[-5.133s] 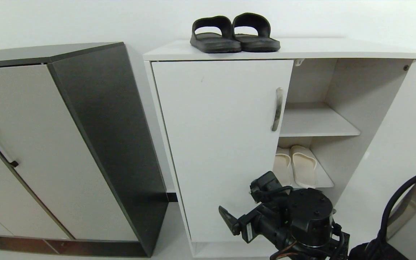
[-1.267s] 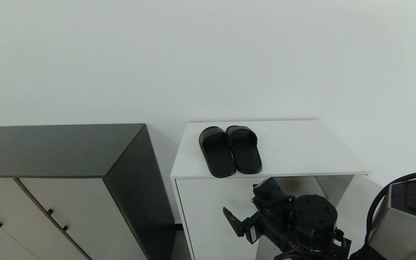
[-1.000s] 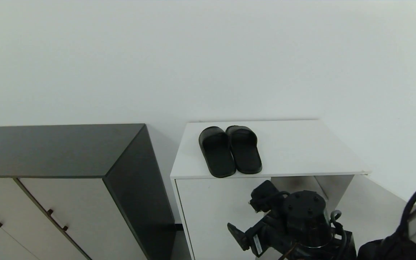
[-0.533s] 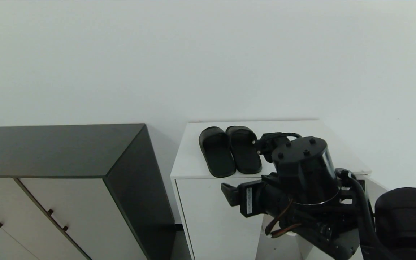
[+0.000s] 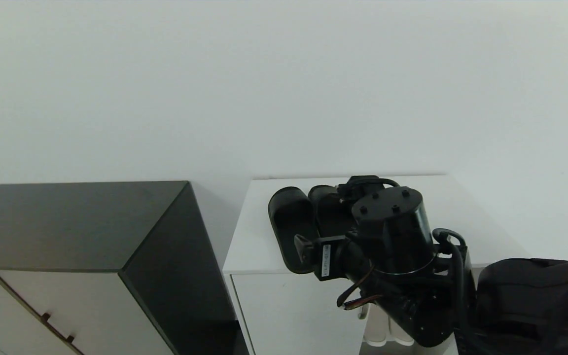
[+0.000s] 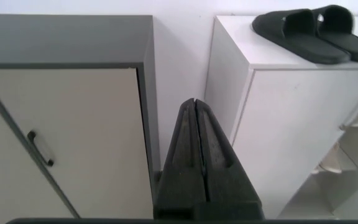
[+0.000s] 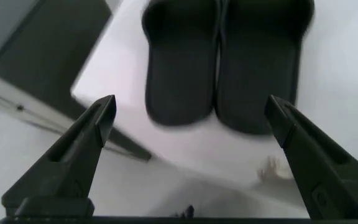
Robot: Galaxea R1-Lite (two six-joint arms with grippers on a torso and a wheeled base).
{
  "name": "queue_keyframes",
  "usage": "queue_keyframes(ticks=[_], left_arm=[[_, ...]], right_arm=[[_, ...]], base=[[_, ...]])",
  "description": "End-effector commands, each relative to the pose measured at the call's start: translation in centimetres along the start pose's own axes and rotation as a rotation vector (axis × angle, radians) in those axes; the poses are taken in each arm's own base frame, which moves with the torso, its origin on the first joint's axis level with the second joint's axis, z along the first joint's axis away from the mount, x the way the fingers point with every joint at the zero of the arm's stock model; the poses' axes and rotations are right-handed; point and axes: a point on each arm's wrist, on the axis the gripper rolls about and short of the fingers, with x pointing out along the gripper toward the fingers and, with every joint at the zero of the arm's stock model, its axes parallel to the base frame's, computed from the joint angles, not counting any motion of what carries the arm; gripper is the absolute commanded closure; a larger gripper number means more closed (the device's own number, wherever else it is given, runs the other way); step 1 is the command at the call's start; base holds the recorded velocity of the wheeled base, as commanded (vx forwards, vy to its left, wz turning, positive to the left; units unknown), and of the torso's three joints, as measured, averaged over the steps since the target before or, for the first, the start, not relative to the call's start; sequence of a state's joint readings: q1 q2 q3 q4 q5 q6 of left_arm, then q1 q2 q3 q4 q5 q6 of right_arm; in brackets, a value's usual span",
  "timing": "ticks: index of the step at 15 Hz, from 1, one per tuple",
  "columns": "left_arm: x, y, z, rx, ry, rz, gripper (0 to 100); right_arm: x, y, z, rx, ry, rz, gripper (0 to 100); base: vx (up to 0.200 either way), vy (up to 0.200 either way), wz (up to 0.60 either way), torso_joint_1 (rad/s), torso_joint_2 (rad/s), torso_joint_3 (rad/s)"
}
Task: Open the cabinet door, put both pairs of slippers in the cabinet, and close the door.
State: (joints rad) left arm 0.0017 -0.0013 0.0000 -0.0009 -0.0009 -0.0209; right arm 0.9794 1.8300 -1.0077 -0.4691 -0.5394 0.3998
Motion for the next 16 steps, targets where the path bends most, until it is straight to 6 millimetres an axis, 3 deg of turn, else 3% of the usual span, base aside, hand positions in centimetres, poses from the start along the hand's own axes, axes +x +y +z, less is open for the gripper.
queue_keyframes(ticks=[1,5,9,16], left_arm=[[0.0,0.0,0.0,-0.001,0.001,-0.001,100],[0.0,0.0,0.0,0.004,0.001,-0.010,100],[0.0,0.0,0.0,0.004,0.001,-0.010,100],[0.0,0.0,0.0,0.004,0.001,-0.010,100]], right_arm=[[1.7,0.1,-1.8,-0.027,0.020,-0.018,0],[4.6,-0.6,-1.9,-0.108,-0.035,-0.065,0],[8.7,-2.4,-1.4,-0.101,-0.052,-0.140,0],[11.9,-1.3,-0.9,-0.101,-0.059,-0.131,0]], base=[[0.000,0.000,0.00,0.000,0.00,0.000],[0.000,0.000,0.00,0.000,0.00,0.000],[0.000,0.000,0.00,0.000,0.00,0.000],[0.000,0.000,0.00,0.000,0.00,0.000]])
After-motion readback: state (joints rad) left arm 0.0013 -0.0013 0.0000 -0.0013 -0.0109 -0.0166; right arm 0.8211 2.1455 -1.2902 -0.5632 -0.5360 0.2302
